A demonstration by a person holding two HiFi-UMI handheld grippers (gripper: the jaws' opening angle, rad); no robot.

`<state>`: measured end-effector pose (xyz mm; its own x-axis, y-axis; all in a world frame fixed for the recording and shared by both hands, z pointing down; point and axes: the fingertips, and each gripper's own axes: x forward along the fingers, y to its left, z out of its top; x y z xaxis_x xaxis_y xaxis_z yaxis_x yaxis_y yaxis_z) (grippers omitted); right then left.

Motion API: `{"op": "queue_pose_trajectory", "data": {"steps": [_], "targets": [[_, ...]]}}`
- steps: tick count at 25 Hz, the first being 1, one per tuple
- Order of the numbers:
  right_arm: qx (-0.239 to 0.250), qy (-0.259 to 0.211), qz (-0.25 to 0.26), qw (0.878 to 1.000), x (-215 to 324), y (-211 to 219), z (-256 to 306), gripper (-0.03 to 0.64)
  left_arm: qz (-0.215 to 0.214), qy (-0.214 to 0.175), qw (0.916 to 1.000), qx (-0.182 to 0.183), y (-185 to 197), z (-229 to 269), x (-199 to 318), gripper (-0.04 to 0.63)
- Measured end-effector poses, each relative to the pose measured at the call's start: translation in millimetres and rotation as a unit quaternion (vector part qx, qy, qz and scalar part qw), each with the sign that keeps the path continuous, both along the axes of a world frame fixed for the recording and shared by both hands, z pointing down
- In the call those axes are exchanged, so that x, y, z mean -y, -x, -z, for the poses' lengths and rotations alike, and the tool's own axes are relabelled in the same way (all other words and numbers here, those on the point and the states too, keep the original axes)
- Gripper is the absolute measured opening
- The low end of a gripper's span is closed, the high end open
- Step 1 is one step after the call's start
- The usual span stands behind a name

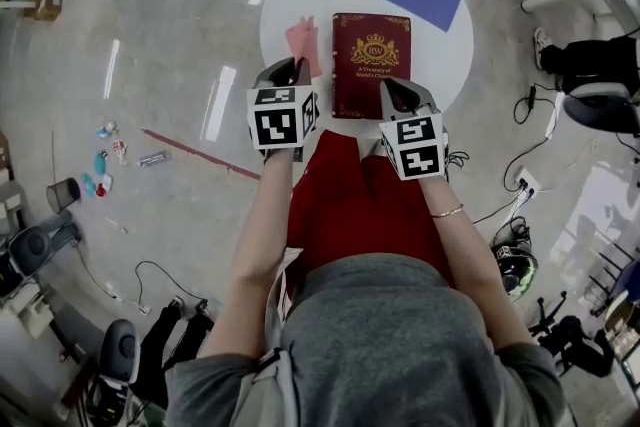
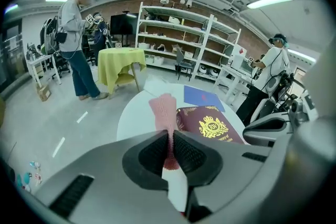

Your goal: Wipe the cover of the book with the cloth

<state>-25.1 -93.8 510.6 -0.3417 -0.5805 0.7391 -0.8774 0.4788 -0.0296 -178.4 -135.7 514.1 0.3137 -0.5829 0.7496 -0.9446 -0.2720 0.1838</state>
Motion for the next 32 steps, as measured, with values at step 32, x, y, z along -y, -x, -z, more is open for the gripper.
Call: {"op": "queue_pose_trajectory", "data": {"steps": [32], "targets": [[-0.001,0.038,-0.038,0.999,18.9,-24.2,-21.6,0.029,-0.152,0.051,0.9858,0.049,-61.5,-48.0,23.0,0.034]]}}
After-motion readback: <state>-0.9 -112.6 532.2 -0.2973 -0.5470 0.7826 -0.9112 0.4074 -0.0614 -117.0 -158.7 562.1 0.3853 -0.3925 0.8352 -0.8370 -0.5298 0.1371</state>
